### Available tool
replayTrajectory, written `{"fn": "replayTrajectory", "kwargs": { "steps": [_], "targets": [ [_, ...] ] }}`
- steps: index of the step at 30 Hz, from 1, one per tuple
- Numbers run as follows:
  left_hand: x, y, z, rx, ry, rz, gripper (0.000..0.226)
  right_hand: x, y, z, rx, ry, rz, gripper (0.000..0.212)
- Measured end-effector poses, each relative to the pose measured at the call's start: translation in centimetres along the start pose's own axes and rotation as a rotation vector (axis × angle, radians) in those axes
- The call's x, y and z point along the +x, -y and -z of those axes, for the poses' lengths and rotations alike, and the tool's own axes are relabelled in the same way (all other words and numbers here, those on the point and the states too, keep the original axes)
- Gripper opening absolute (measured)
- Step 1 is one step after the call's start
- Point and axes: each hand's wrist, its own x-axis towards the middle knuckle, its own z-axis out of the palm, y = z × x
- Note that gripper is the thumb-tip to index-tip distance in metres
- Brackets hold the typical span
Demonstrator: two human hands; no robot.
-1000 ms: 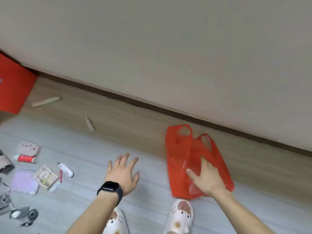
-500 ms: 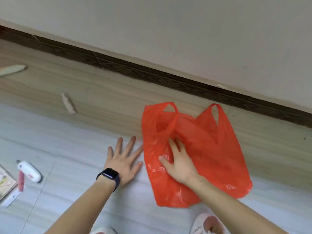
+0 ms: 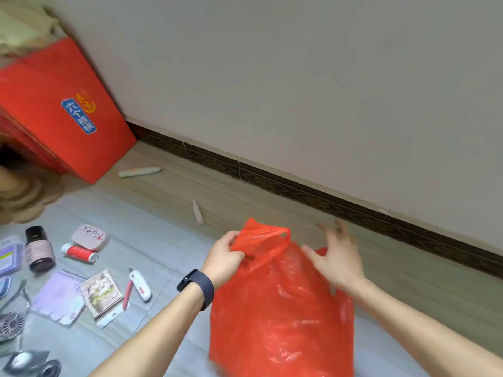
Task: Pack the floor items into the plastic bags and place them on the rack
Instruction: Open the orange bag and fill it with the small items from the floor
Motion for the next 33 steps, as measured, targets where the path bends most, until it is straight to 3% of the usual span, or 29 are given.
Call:
{"fn": "replayTrajectory", "kwargs": {
  "steps": [3,6,7,10,12,16,22,24,28,33],
  "targets": [
    [-4.3,-2.4,4.6,-0.254,-0.083,-0.047,0.038,-0.8,0.5,2.5,0.137,0.048,-0.215,0.119],
    [-8.4,-4.7,9.8,-0.319,-0.184,-0.133,0.039,-3.0,3.8,4.0,0.624,0.184,-0.229,0.121],
    [-9.4,-5.5,11.3,-0.313,-0.219,-0.146,0.041,-3.7,5.3,4.6,0.781,0.23,-0.218,0.105],
    [-12.3,-7.4,14.7,-0.328,-0.349,-0.178,0.044,-5.8,10.4,7.5,1.017,0.208,-0.082,0.024],
    [-14.0,-8.1,16.1,-0.328,-0.468,-0.227,0.053,-7.4,13.7,9.6,1.106,0.187,0.002,0.011],
    [-17.2,-8.9,17.2,-0.379,-0.565,-0.342,0.064,-11.0,18.4,13.4,1.112,0.201,0.254,0.017],
    [-17.8,-8.2,14.6,-0.39,-0.577,-0.181,0.105,-15.3,20.0,17.0,1.099,0.242,0.421,0.017],
    [-17.6,-8.0,13.5,-0.396,-0.563,-0.104,0.11,-16.5,19.3,18.3,1.087,0.236,0.442,0.014],
    [-17.0,-7.3,11.2,-0.306,-0.496,-0.027,0.088,-18.5,17.2,20.7,1.042,0.209,0.461,0.019],
    [-16.8,-7.8,8.6,-0.323,-0.398,-0.094,0.057,-19.9,13.1,22.9,1.008,0.153,0.442,0.018]
  ]
}}
